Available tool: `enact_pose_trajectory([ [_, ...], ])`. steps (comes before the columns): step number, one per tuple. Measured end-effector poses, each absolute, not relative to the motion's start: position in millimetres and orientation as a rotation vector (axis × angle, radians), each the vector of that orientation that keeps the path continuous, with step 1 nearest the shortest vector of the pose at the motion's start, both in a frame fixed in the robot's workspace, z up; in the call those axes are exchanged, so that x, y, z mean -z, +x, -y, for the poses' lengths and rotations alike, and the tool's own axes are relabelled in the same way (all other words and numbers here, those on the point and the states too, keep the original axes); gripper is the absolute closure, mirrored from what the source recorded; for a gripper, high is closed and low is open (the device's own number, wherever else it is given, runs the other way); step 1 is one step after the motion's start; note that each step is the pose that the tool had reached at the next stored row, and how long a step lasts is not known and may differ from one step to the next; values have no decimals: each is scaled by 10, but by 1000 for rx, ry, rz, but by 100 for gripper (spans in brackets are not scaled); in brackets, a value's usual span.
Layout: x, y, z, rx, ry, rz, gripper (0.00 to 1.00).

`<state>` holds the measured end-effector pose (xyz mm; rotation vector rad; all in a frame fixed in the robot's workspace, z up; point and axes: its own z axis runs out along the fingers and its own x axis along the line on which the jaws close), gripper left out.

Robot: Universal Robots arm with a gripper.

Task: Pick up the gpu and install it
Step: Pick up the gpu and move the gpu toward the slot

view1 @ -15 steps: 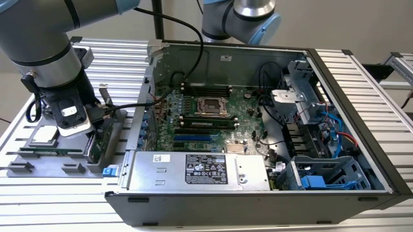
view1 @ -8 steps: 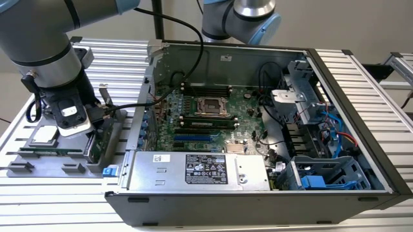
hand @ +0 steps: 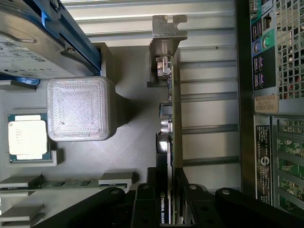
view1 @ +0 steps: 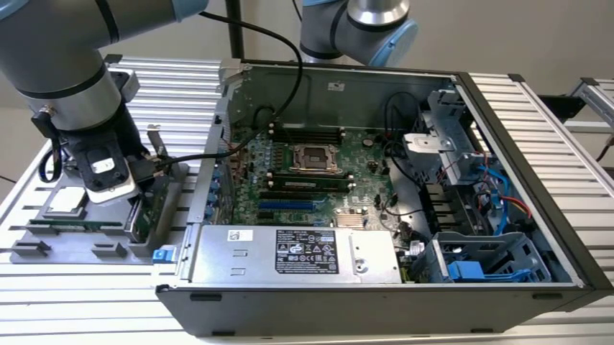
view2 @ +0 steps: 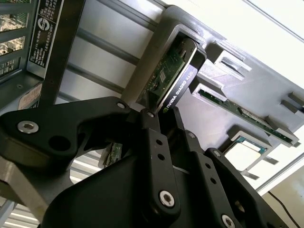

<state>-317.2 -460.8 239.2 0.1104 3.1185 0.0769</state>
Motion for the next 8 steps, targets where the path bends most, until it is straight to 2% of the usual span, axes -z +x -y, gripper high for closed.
enact_pose_trajectory([
  [8, -2435, -3172, 4608, -77, 111, -3118, 100],
])
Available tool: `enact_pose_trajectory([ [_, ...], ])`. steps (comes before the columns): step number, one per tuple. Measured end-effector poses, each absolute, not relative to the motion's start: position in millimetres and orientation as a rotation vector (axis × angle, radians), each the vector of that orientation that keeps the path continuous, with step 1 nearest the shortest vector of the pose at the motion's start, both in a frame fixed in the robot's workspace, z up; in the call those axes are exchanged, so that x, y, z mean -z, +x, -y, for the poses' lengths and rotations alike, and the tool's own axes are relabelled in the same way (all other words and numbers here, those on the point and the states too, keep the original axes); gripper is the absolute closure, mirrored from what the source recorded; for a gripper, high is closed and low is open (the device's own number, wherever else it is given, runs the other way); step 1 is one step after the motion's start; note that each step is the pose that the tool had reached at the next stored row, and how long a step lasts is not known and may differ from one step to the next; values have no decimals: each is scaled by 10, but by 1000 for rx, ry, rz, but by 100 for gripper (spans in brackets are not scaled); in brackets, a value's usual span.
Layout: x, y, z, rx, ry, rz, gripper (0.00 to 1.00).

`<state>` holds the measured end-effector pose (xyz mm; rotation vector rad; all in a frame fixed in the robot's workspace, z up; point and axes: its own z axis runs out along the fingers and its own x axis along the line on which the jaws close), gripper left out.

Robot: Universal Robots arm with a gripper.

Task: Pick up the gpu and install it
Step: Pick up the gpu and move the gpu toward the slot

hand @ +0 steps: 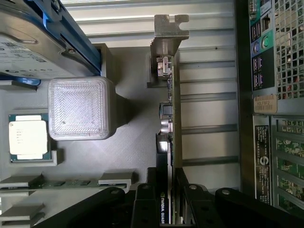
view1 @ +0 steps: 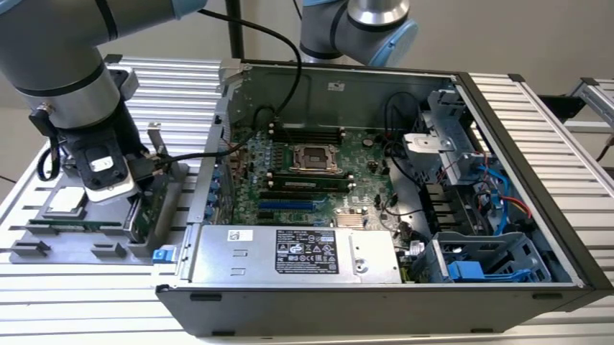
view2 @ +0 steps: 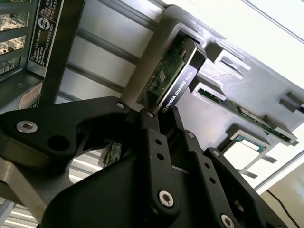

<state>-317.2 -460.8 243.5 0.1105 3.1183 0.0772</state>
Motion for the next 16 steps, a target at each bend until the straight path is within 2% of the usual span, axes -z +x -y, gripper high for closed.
enact_pose_trajectory([
  [16, -2655, -3172, 4608, -77, 110, -3119, 100],
])
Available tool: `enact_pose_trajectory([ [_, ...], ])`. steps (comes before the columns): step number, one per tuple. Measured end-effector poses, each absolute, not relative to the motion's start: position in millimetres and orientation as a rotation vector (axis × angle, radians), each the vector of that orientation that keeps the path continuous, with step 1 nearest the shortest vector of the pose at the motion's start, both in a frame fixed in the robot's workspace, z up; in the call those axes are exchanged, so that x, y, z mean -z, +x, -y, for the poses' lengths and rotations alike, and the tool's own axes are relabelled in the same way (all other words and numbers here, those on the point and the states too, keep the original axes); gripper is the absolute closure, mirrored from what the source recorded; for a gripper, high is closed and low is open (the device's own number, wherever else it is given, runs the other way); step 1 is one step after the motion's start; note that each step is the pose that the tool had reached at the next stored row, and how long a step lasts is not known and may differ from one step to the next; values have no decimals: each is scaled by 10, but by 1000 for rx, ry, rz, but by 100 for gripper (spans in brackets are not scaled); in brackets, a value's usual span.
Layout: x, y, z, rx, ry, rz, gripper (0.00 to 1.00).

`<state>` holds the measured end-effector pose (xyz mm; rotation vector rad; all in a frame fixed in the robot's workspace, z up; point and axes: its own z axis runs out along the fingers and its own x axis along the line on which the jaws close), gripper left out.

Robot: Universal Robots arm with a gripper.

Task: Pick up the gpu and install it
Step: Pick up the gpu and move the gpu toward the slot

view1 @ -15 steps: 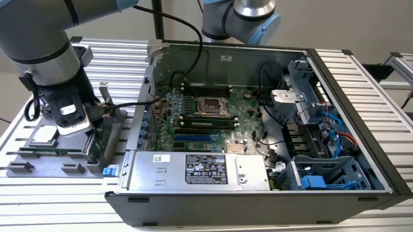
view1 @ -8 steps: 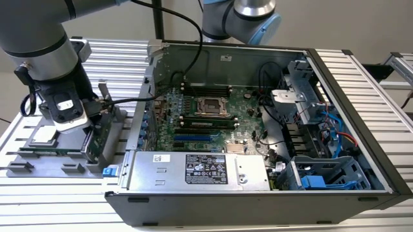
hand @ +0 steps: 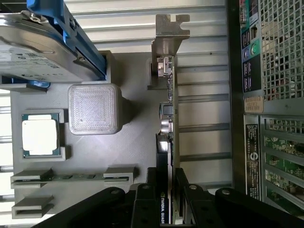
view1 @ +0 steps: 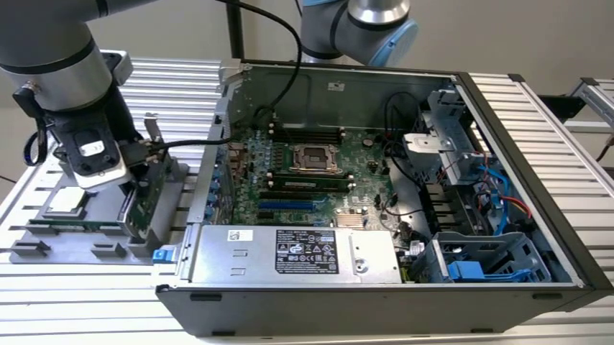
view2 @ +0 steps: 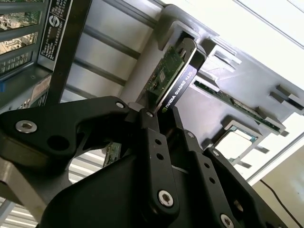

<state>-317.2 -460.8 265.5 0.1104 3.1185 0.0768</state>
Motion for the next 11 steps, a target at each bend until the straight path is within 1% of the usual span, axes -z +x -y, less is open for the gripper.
enact_pose_trajectory([
  [11, -2826, -3172, 4608, -77, 110, -3119, 100],
])
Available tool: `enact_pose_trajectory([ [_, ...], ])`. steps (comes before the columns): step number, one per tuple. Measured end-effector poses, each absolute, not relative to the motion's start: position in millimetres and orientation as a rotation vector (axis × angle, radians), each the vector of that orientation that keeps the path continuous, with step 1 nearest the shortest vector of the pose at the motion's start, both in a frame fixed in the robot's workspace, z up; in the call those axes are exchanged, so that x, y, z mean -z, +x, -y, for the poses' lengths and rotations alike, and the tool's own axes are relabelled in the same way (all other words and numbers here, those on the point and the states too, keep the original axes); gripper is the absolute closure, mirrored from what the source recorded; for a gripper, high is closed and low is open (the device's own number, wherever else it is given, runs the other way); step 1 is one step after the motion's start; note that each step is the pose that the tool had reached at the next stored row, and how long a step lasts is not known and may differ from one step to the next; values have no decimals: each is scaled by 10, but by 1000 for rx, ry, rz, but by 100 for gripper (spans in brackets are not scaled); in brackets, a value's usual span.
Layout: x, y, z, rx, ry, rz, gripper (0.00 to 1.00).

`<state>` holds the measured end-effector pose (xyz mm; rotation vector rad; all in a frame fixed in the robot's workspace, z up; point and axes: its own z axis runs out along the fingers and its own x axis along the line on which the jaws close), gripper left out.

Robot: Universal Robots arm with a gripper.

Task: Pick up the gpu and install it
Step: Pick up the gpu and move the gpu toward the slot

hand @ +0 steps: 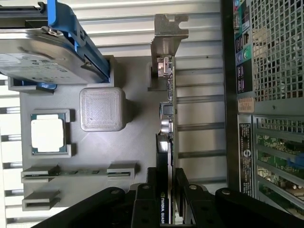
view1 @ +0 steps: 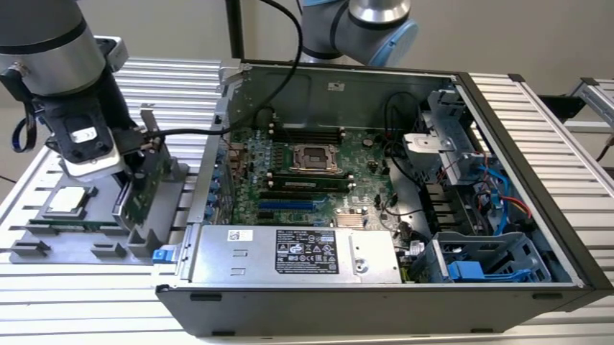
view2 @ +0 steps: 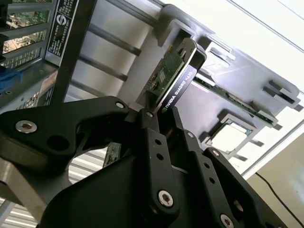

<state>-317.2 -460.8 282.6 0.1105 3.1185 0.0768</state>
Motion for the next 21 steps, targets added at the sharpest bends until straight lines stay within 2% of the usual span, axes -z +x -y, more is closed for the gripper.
enact_pose_trajectory([
  [21, -3114, -3172, 4608, -77, 110, -3118, 100],
])
